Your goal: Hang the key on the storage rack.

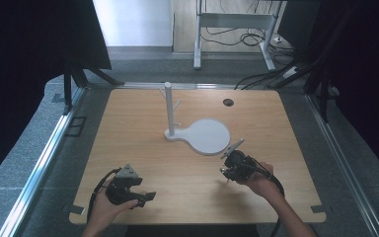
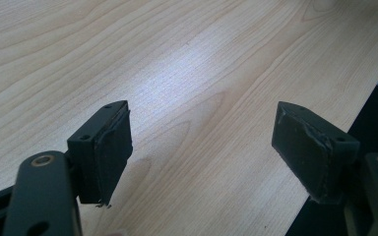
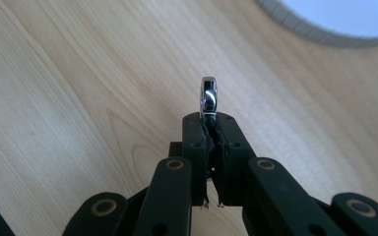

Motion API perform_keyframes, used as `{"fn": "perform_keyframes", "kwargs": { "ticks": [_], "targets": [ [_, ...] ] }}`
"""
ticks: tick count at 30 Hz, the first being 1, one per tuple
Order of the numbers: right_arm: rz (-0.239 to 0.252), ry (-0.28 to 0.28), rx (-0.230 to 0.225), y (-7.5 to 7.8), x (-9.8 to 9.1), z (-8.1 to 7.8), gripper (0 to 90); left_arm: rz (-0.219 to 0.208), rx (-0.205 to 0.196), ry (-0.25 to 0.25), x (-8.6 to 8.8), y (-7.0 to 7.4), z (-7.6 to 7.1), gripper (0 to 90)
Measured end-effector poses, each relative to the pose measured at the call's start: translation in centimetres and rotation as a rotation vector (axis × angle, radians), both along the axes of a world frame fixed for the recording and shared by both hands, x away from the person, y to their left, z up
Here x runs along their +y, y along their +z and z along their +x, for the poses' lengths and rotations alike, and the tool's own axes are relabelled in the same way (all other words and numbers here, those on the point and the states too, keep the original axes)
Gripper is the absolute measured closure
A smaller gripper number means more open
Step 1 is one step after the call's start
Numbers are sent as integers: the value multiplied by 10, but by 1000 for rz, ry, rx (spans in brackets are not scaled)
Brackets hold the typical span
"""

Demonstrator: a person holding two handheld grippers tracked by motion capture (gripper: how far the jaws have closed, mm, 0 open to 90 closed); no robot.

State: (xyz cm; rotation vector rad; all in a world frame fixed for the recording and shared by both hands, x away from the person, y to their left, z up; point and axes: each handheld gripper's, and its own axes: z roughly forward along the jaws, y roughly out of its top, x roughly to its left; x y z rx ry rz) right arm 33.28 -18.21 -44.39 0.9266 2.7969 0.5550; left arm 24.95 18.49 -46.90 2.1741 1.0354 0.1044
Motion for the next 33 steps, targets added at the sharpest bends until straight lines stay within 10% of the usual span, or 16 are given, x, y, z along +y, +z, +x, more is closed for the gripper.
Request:
{"fn": "perform_keyframes", "kwargs": {
  "ticks": [33],
  "targets": [
    [83,-22,-85,30,17,35,845,1,6,1,1,-1,1,236]
  ]
}}
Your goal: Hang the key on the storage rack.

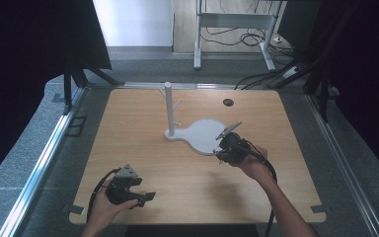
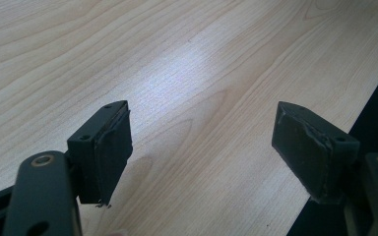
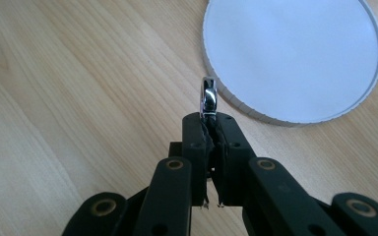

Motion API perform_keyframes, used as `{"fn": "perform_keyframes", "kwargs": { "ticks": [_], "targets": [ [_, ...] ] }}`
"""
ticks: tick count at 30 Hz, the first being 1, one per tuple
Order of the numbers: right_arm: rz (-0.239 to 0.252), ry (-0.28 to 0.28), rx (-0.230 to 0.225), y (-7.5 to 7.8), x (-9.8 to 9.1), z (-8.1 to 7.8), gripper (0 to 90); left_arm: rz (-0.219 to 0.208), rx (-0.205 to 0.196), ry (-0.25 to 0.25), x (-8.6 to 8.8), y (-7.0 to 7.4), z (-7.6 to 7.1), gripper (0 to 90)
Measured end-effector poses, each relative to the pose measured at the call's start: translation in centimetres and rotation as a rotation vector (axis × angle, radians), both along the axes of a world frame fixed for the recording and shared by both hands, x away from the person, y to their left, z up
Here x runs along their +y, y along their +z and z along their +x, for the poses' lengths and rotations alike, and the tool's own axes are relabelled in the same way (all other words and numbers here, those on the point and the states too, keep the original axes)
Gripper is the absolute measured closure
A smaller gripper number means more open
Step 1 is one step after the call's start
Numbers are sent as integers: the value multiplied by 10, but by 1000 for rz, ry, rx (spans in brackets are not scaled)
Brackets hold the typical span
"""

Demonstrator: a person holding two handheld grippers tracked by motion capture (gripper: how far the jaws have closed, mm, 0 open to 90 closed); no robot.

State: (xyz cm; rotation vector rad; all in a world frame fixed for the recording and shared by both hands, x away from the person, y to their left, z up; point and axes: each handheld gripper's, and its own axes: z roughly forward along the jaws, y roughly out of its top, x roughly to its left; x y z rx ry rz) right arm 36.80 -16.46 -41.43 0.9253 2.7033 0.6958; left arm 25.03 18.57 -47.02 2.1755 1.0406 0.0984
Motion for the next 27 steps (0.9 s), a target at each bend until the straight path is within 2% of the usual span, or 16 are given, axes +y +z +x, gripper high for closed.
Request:
{"fn": "perform_keyframes", "kwargs": {
  "ticks": [4,11,20,27],
  "targets": [
    [-2,-2,6,1,2,4,845,3,1,-5,-1,0,0,236],
    [-1,-11,-9,5,6,12,845,5,6,-12,-3,-1,0,236],
    [0,-13,-8,3,14,20,845,4,8,-12,-3,-1,0,236],
    [15,-11,-15,9,18,27,845,3,7,-13,-2,-1,0,235]
  ]
}}
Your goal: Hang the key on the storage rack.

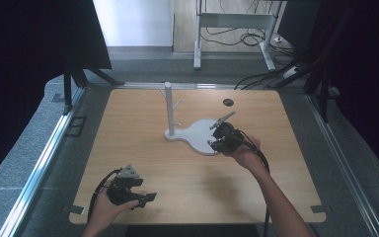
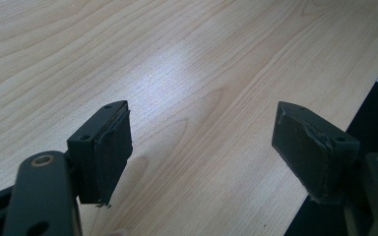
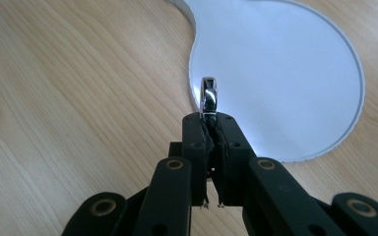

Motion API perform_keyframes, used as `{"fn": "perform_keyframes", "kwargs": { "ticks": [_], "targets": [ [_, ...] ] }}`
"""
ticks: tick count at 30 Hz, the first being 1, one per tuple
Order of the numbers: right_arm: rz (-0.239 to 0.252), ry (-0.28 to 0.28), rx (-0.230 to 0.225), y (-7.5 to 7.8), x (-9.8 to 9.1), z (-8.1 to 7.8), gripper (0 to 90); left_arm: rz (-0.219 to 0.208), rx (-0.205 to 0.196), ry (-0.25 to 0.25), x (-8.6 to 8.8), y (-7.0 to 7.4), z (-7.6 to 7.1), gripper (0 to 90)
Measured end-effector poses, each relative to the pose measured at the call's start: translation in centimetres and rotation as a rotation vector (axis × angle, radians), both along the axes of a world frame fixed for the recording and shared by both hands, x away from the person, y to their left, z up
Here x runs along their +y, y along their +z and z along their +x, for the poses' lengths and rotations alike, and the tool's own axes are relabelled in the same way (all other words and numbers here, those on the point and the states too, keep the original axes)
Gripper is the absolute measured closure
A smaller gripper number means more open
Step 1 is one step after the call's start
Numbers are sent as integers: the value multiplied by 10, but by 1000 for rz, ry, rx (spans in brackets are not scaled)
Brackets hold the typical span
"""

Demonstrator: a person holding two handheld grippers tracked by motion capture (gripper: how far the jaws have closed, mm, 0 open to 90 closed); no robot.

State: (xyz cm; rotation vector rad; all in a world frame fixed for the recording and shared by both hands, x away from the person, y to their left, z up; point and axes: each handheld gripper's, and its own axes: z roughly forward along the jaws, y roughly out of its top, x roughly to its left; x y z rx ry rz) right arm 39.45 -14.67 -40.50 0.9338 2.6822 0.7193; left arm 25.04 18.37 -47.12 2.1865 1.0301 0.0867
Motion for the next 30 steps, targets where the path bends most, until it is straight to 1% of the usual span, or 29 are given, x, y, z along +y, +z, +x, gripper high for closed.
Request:
{"fn": "perform_keyframes", "kwargs": {
  "ticks": [1,4,10,12,14,15,17,20,21,23,30],
  "targets": [
    [9,-4,-1,1,1,0,845,-3,-1,2,0,0,0,236],
    [14,-1,-4,4,2,3,844,-7,-5,6,2,2,-1,236],
    [12,0,-6,8,7,11,845,-10,-8,9,5,3,-1,236],
    [15,-10,-6,11,9,14,844,-9,-6,6,4,3,0,236],
    [17,-9,-7,11,10,16,845,-9,-6,6,4,3,0,236],
    [15,-13,-6,13,12,19,845,-8,-6,6,5,3,0,236],
    [27,-19,-3,14,14,22,845,-10,-8,7,5,3,-1,236],
    [33,-13,-2,15,16,27,845,-9,-7,8,5,3,0,236],
    [40,-22,1,15,17,29,844,-9,-7,7,5,3,0,236],
    [31,-17,1,15,19,32,845,-9,-6,6,5,3,0,236],
    [27,-19,6,15,26,38,845,-8,-4,3,4,3,0,236]
  ]
}}
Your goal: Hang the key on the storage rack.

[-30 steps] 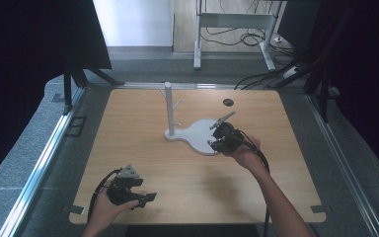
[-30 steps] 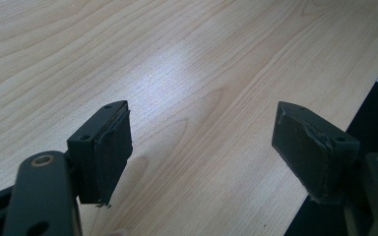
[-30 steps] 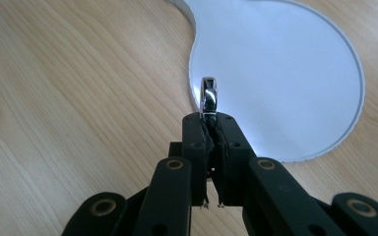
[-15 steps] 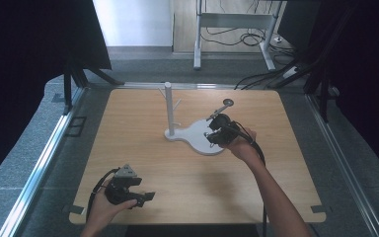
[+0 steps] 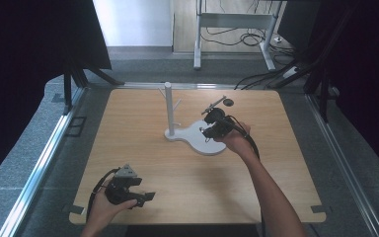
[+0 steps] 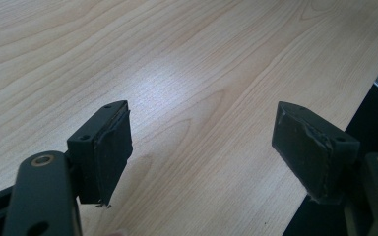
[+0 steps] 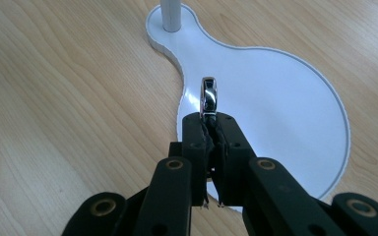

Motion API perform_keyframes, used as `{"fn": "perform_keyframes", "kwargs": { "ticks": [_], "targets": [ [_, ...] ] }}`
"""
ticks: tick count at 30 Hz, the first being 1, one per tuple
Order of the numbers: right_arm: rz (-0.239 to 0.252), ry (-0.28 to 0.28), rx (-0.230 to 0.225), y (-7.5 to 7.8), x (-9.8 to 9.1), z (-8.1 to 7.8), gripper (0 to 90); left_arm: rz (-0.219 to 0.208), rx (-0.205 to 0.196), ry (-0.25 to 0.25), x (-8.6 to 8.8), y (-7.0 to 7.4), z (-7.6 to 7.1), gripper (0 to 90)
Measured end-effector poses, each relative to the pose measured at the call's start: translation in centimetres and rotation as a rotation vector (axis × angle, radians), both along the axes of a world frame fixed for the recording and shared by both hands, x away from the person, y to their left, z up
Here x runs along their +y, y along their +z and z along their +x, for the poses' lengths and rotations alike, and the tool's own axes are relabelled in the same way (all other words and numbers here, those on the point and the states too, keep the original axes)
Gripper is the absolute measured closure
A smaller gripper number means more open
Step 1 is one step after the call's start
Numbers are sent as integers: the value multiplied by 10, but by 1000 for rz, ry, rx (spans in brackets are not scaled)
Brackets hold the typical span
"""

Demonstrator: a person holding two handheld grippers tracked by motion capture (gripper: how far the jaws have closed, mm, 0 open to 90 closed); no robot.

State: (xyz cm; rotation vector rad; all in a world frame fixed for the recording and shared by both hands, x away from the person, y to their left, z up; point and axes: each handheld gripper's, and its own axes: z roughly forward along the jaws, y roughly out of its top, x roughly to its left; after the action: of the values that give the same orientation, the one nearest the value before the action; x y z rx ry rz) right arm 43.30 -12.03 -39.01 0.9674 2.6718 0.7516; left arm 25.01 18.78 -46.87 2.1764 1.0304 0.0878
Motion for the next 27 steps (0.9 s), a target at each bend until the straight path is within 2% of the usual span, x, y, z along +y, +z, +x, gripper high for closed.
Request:
{"fn": "perform_keyframes", "kwargs": {
  "ticks": [16,18,27],
  "targets": [
    [-7,-7,4,0,8,16,844,-11,-5,-6,-1,3,-2,236],
    [-5,-10,0,2,11,19,844,-14,-15,-11,-1,6,-3,235],
    [-5,-8,8,2,22,30,844,-17,-11,-13,-2,5,-3,235]
  ]
}}
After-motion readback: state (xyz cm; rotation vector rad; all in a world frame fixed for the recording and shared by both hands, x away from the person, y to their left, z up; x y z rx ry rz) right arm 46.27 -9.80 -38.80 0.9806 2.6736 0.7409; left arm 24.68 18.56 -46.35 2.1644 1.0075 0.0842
